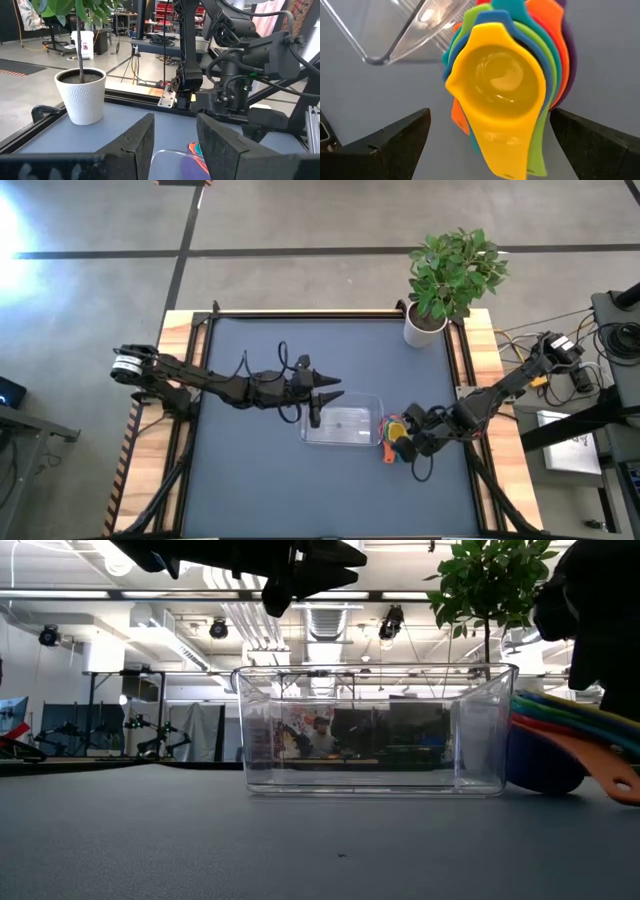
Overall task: Nest measuring cups in basket
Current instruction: Put the nested measuring cups into the transparent bin
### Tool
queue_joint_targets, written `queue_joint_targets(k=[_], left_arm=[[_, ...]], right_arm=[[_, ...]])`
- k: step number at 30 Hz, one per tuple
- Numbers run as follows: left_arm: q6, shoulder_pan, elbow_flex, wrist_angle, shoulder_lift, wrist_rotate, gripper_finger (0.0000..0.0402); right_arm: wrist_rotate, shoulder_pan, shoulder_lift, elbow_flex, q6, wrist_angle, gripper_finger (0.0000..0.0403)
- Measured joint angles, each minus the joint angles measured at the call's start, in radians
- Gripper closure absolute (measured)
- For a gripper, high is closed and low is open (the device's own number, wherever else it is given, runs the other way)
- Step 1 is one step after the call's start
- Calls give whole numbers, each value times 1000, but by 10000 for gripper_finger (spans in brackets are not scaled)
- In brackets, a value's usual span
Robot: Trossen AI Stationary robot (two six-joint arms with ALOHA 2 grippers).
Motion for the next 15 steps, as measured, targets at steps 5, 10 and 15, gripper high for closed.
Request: queue_joint_targets(k=[5,10,15], left_arm=[[0,-1,0,-1,0,0,271],[0,0,0,-1,0,0,271],[8,0,0,-1,0,0,271]], right_arm=[[33,-34,-1,1,2,-32,5],[30,-86,-1,1,-54,-54,5],[-6,-124,-2,1,-140,-45,5]])
